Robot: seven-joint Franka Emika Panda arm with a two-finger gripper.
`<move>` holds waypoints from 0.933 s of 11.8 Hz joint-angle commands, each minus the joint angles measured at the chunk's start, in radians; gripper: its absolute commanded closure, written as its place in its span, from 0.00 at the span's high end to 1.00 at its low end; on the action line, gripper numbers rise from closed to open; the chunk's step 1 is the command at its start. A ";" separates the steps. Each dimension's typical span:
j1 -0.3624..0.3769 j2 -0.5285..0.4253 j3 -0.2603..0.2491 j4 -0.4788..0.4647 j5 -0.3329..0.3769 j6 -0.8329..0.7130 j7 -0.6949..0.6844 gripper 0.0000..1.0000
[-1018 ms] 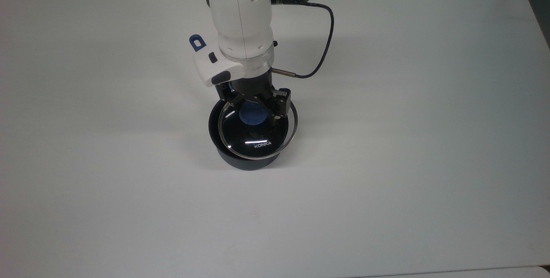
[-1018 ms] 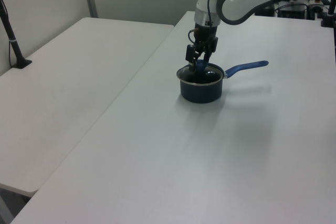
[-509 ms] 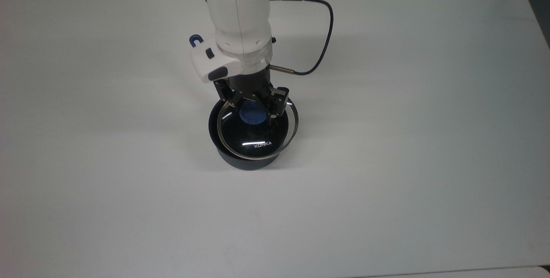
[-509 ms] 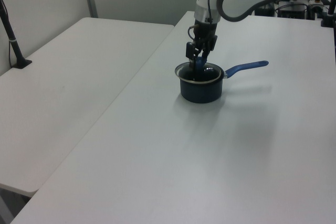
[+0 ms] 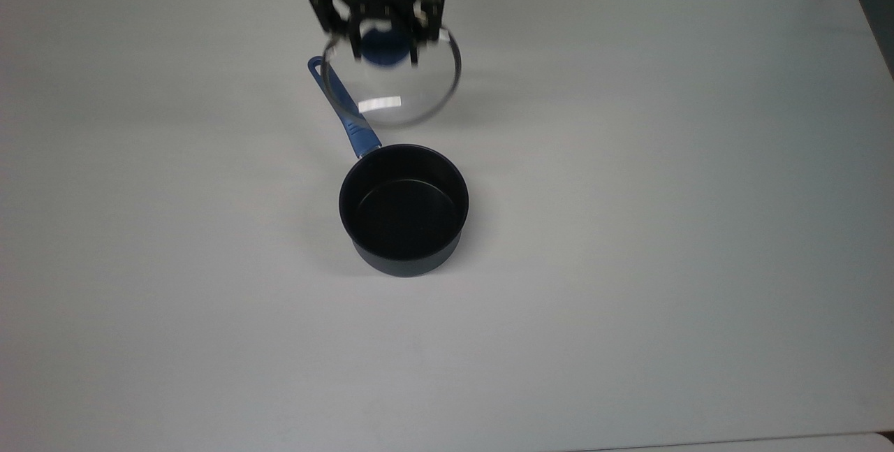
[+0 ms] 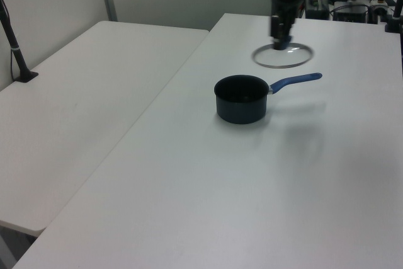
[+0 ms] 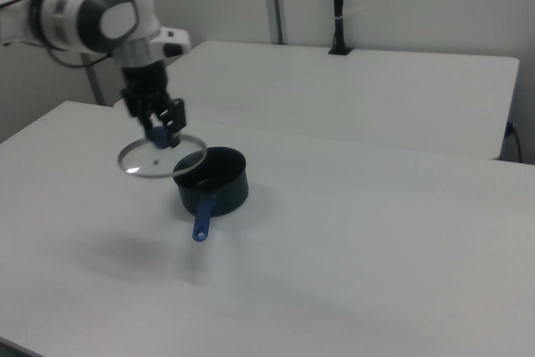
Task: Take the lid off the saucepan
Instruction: 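Lift the glass lid up off the saucepan rim and away, then lower the held lid onto the table beside the saucepan handle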
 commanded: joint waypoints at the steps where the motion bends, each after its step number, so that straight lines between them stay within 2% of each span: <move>1: -0.031 -0.205 0.042 -0.326 0.003 -0.017 -0.153 0.64; 3: -0.038 -0.193 0.102 -0.406 -0.005 0.014 -0.154 0.64; 5: -0.051 -0.187 0.122 -0.503 -0.002 0.137 -0.152 0.64; 6: -0.058 -0.161 0.161 -0.535 -0.003 0.202 -0.141 0.64; 8: -0.086 -0.112 0.171 -0.545 -0.017 0.259 -0.132 0.62; 9: -0.125 -0.086 0.171 -0.545 -0.019 0.306 -0.120 0.62; 11: -0.137 -0.023 0.171 -0.542 -0.022 0.389 -0.051 0.62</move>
